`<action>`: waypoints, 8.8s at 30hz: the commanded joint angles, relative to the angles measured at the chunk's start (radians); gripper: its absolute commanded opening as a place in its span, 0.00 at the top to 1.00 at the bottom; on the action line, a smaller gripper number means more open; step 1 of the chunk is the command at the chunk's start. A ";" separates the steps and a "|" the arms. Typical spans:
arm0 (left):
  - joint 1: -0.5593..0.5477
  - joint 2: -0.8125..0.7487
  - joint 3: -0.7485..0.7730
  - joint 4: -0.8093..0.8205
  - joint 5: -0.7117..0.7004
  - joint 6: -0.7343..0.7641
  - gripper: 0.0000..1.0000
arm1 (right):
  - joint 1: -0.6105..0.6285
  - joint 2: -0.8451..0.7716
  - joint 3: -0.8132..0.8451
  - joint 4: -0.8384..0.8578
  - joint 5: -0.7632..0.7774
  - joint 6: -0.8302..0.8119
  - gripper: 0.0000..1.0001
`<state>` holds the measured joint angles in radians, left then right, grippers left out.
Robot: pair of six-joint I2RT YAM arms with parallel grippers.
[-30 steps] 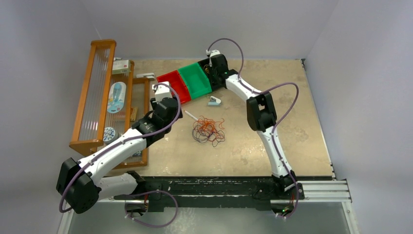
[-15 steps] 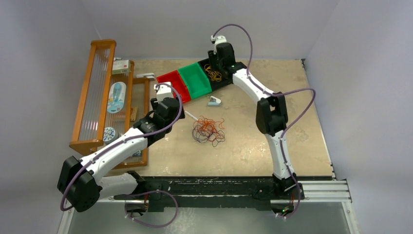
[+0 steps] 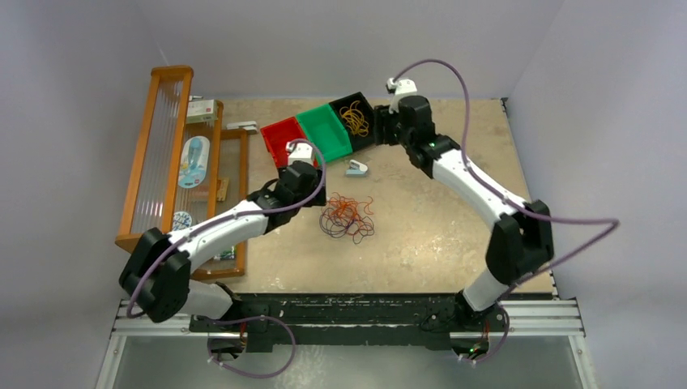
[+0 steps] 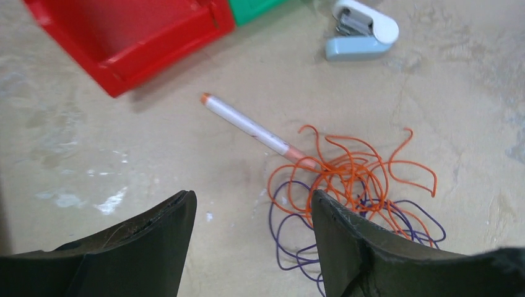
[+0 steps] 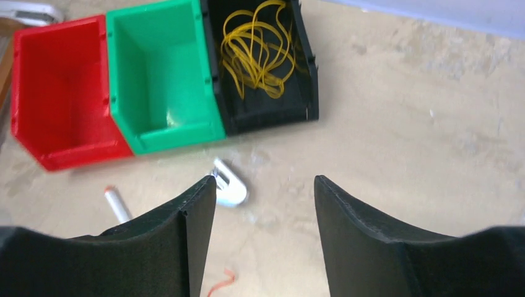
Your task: Untangle the cables
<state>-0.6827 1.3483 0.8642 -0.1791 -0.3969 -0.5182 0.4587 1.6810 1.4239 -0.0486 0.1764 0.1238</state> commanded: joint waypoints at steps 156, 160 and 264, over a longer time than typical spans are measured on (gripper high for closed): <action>-0.288 0.490 0.084 1.037 0.545 0.443 0.52 | -0.002 -0.641 0.124 -0.257 0.236 0.029 1.00; -0.312 0.620 0.174 1.001 0.494 0.482 0.52 | -0.022 -0.607 0.097 -0.280 0.302 0.045 1.00; -0.321 0.542 0.067 0.434 0.060 0.245 0.77 | -0.273 -0.673 -0.502 0.276 -0.049 0.462 1.00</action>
<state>-1.0027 1.8591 0.9192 0.2802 -0.3290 -0.2695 0.1852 1.0889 0.8047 0.3611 0.0177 0.7010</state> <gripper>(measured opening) 0.228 0.015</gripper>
